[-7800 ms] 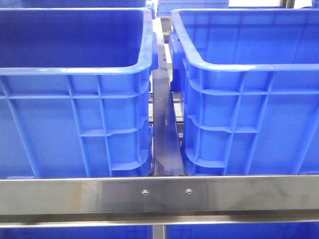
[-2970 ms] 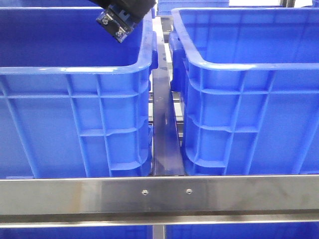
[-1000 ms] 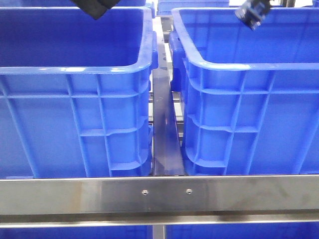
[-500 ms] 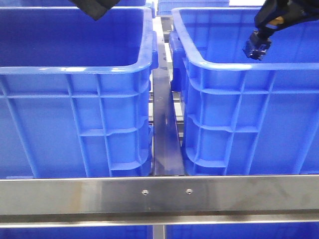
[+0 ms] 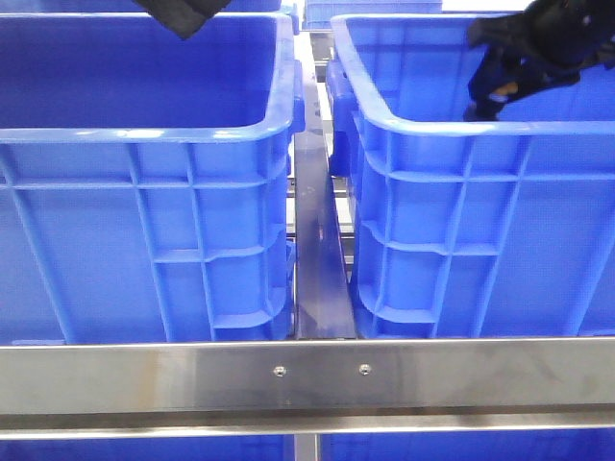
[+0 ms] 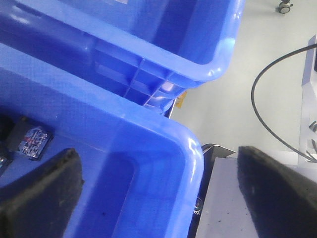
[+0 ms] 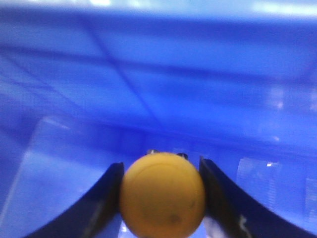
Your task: Pick red and yellow buttons and place in box
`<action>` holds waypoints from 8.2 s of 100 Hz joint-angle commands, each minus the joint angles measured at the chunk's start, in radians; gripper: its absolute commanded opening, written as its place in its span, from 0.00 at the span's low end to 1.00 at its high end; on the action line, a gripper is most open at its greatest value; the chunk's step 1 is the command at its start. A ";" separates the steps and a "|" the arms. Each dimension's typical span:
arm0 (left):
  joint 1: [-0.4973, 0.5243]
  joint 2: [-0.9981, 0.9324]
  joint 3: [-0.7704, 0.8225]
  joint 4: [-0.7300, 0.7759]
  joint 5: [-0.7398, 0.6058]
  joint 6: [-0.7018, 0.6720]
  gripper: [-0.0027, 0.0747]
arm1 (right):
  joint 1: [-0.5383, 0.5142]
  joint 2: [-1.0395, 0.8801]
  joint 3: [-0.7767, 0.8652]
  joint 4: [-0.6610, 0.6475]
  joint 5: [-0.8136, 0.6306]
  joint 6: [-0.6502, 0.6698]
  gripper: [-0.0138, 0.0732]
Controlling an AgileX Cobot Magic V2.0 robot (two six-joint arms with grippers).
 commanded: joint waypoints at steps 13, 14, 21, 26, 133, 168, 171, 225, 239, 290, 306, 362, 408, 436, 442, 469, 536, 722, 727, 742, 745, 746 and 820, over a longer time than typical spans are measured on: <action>0.002 -0.038 -0.033 -0.050 -0.010 -0.010 0.81 | -0.005 -0.026 -0.038 0.012 -0.065 -0.013 0.25; 0.002 -0.038 -0.033 -0.052 -0.010 -0.010 0.81 | -0.005 -0.026 -0.038 0.012 -0.066 -0.013 0.25; 0.002 -0.038 -0.033 -0.052 -0.010 -0.010 0.81 | -0.005 -0.023 -0.038 0.012 -0.069 -0.013 0.25; 0.002 -0.038 -0.033 -0.053 -0.010 -0.010 0.81 | -0.005 -0.021 -0.038 0.012 -0.070 -0.013 0.25; 0.002 -0.038 -0.033 -0.056 -0.010 -0.010 0.81 | -0.005 -0.111 0.003 0.019 -0.008 -0.013 0.80; 0.002 -0.038 -0.033 -0.056 -0.010 -0.013 0.81 | -0.003 -0.365 0.206 0.047 -0.010 -0.013 0.52; 0.002 -0.038 -0.033 -0.056 -0.010 -0.013 0.81 | -0.003 -0.389 0.227 0.057 -0.006 -0.013 0.45; 0.002 -0.038 -0.033 0.331 -0.250 -0.573 0.81 | -0.003 -0.777 0.491 0.118 0.107 -0.013 0.08; 0.002 -0.038 -0.033 0.554 -0.267 -0.923 0.81 | -0.003 -0.801 0.491 0.118 0.130 -0.013 0.08; 0.002 0.073 -0.033 0.823 -0.205 -1.275 0.81 | -0.003 -0.802 0.491 0.118 0.126 -0.013 0.08; 0.002 0.154 -0.033 0.823 -0.235 -1.297 0.81 | -0.003 -0.802 0.491 0.118 0.126 -0.013 0.08; 0.004 0.300 -0.042 0.825 -0.377 -1.297 0.81 | -0.003 -0.802 0.491 0.118 0.126 -0.013 0.08; 0.004 0.307 -0.042 0.846 -0.385 -1.297 0.32 | -0.003 -0.802 0.491 0.118 0.126 -0.013 0.08; 0.003 0.279 -0.042 0.864 -0.385 -1.297 0.18 | -0.003 -0.802 0.491 0.118 0.126 -0.013 0.08; -0.003 0.251 -0.042 0.862 -0.379 -1.283 0.18 | -0.003 -0.802 0.491 0.118 0.126 -0.013 0.08; -0.089 0.080 -0.042 0.768 -0.357 -0.992 0.18 | -0.003 -0.801 0.491 0.118 0.130 -0.013 0.08; -0.279 -0.076 -0.042 0.341 -0.373 -0.203 0.17 | -0.003 -0.691 0.358 0.358 0.465 -0.012 0.76; -0.314 -0.048 -0.053 0.325 -0.316 -0.171 0.88 | 0.145 -0.488 0.295 0.623 0.657 -0.013 0.46; -0.314 -0.054 -0.064 0.329 -0.302 -0.176 0.88 | 0.140 -0.488 0.290 0.623 0.656 -0.013 0.46; -0.314 -0.085 -0.086 0.396 -0.304 -0.196 0.88 | 0.079 -0.488 0.259 0.621 0.651 -0.013 0.46; -0.314 -0.090 -0.088 0.406 -0.304 -0.197 0.88 | 0.061 -0.488 0.253 0.620 0.647 -0.013 0.46; -0.314 -0.089 -0.090 0.411 -0.302 -0.197 0.88 | 0.056 -0.488 0.249 0.618 0.647 -0.013 0.46; -0.314 -0.096 -0.094 0.459 -0.280 -0.275 0.88 | -0.280 -0.432 0.202 0.291 0.080 -0.318 0.46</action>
